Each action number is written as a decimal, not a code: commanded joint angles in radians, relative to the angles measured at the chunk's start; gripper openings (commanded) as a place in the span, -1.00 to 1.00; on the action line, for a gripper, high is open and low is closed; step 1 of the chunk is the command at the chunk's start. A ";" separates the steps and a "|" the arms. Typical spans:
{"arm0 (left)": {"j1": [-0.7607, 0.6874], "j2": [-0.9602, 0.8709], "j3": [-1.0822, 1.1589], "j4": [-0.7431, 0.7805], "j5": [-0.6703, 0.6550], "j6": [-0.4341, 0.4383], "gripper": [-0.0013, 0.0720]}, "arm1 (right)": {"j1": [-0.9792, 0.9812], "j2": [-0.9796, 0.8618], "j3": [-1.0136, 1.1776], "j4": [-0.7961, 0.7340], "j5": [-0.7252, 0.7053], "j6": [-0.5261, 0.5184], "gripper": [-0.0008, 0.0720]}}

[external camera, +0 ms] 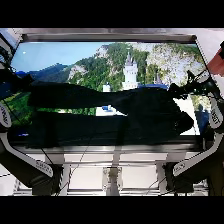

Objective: Fold the clothes and pants, and hang the long-sleeved shirts on hangers.

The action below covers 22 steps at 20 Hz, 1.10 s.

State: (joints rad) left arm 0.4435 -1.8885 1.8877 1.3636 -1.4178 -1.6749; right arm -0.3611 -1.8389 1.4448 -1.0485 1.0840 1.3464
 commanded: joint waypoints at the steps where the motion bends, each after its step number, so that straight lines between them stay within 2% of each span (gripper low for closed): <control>1: 0.052 0.001 0.001 -0.104 -0.145 0.009 -0.81 | 0.019 -0.002 0.000 0.000 0.025 -0.033 -0.18; 2: 0.065 0.002 0.001 -0.113 -0.177 0.065 -0.21 | 0.019 -0.002 0.000 0.000 0.036 -0.034 -0.18; 3: 0.070 0.004 0.001 -0.111 -0.211 0.119 0.30 | 0.019 -0.002 0.000 0.000 0.058 -0.042 -0.18; 6: 0.071 0.019 0.000 -0.024 -0.268 0.286 0.33 | 0.019 0.005 0.000 0.002 0.146 -0.050 -0.18; 8: 0.065 0.026 0.000 0.090 -0.267 0.349 0.33 | 0.019 0.032 0.000 0.011 0.195 -0.050 -0.18; 11: 0.090 0.008 -0.013 0.096 -0.221 0.403 0.32 | 0.019 0.094 0.000 0.032 0.246 -0.043 -0.18; 18: 0.175 -0.082 -0.019 0.090 -0.159 0.405 0.32 | 0.041 0.149 0.000 0.031 0.310 0.006 -0.18; 20: 0.185 -0.093 -0.019 0.047 -0.134 0.417 0.32 | 0.064 0.149 0.000 0.026 0.295 0.006 -0.18; 22: 0.185 -0.104 -0.019 -0.018 -0.130 0.467 0.33 | 0.091 0.149 0.000 0.022 0.272 0.006 -0.18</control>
State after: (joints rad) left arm 0.6167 -1.9743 1.8690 1.4158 -1.5700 -1.2545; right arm -0.2989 -1.6939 1.4445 -1.0214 1.3716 1.3468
